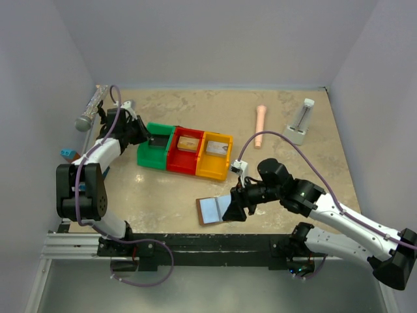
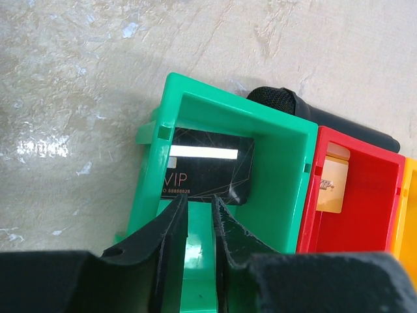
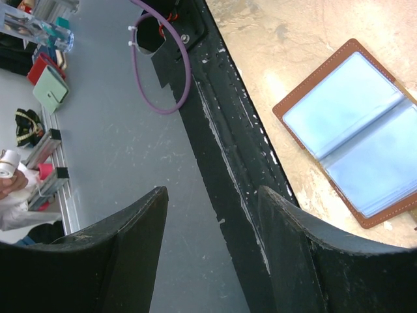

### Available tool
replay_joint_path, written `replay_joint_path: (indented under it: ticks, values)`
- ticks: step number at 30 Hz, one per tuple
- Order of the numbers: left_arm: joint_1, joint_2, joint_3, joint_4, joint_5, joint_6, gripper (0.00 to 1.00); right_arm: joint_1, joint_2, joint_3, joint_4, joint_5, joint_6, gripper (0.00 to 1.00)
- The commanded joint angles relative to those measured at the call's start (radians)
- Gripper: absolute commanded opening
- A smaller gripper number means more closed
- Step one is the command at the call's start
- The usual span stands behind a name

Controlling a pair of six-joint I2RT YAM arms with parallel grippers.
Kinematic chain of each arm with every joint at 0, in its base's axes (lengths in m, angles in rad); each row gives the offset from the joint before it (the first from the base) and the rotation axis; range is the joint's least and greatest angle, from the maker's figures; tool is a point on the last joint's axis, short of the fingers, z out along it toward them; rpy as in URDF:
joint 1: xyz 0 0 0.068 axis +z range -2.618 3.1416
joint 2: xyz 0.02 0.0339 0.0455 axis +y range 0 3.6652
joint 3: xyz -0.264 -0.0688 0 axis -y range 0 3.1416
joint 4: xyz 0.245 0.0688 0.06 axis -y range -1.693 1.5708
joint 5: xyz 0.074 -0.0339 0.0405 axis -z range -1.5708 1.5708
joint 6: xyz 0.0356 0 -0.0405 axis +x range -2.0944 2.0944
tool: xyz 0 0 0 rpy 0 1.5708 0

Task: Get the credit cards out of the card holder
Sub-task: Place the credit card in the storage box, then remove the credit card from the card holder.

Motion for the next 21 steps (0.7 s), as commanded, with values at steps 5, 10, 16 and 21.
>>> replay_joint_path:
  ticks: [5, 10, 16, 21]
  values:
    - [0.006, -0.079, 0.000, 0.041, 0.028, -0.039, 0.26, -0.002, 0.000, 0.021, 0.004, -0.009, -0.025, 0.62]
    - [-0.061, -0.139, -0.030, 0.026, -0.016, -0.053, 0.26, -0.001, 0.004, 0.027, -0.002, 0.006, -0.029, 0.62]
    - [-0.138, -0.244, -0.074, -0.012, -0.108, -0.065, 0.27, -0.001, -0.020, 0.030, -0.033, 0.068, -0.028, 0.63]
    - [-0.175, -0.341, -0.125, -0.058, -0.214, -0.107, 0.26, -0.001, -0.040, 0.017, -0.045, 0.123, -0.014, 0.62]
